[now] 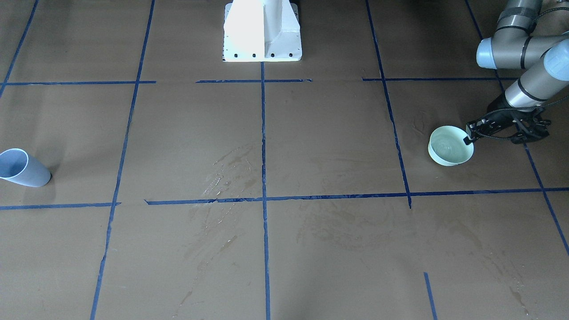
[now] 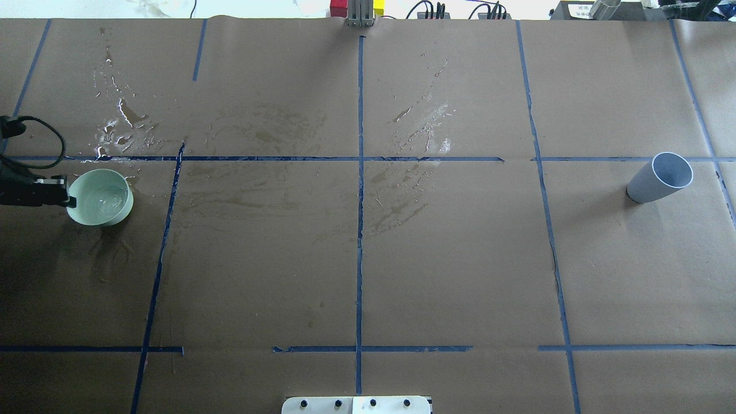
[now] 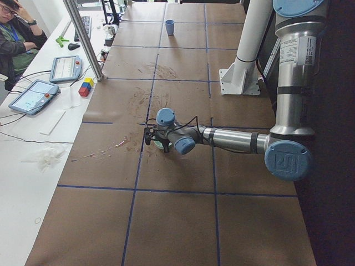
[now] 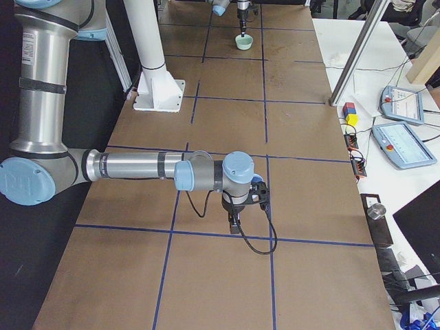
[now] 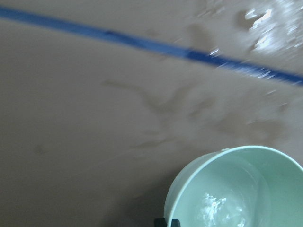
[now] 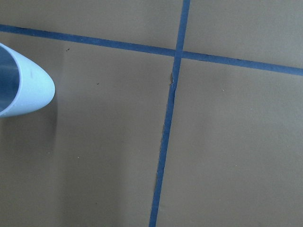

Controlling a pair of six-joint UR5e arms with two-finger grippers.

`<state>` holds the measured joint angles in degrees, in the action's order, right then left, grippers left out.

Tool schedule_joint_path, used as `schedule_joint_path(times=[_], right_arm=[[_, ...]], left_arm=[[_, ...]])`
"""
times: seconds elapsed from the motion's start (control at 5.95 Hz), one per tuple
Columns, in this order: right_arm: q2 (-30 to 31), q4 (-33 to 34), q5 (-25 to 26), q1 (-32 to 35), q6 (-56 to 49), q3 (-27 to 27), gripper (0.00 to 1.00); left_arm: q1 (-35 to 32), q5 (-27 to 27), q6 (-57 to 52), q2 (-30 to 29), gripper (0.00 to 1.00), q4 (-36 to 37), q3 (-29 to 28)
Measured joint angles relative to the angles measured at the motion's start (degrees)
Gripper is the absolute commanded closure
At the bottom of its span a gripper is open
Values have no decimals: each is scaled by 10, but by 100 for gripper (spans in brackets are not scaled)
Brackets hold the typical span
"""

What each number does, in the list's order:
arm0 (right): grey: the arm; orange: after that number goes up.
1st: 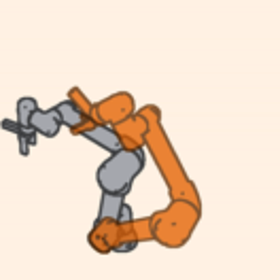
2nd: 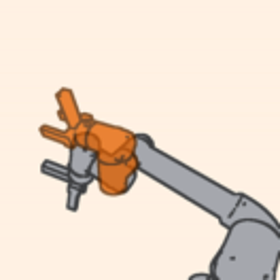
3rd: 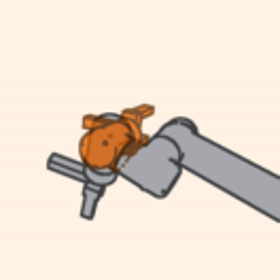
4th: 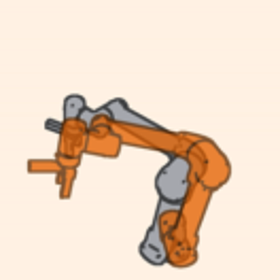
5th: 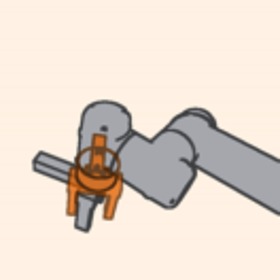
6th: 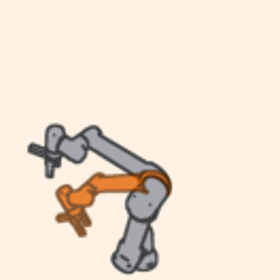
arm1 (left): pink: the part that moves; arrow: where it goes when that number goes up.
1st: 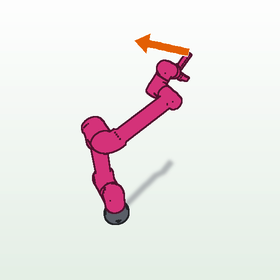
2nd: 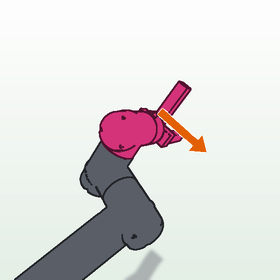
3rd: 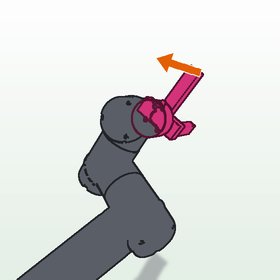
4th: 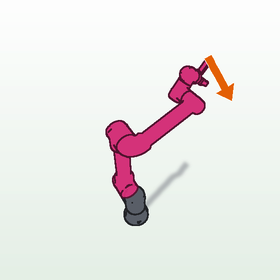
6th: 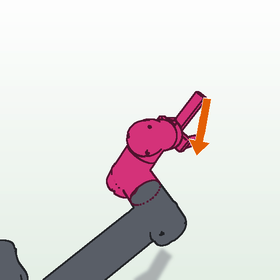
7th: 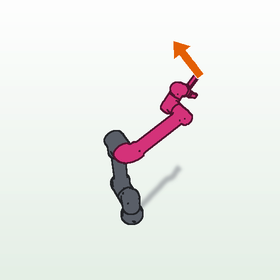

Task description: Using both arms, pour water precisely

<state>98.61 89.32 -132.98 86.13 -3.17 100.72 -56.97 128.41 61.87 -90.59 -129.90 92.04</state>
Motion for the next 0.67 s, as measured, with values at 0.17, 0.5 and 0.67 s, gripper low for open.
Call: schedule_joint_path(times=[0.17,0.5,0.67], right_arm=[[0,0,0,0,0,0,0],[-1,0,0,0,0,1,0],[-1,0,-1,0,0,1,0]], left_arm=[[11,3,30,-42,100,5,1],[79,-18,128,-149,100,17,-3],[123,-52,167,-207,100,53,-6]])
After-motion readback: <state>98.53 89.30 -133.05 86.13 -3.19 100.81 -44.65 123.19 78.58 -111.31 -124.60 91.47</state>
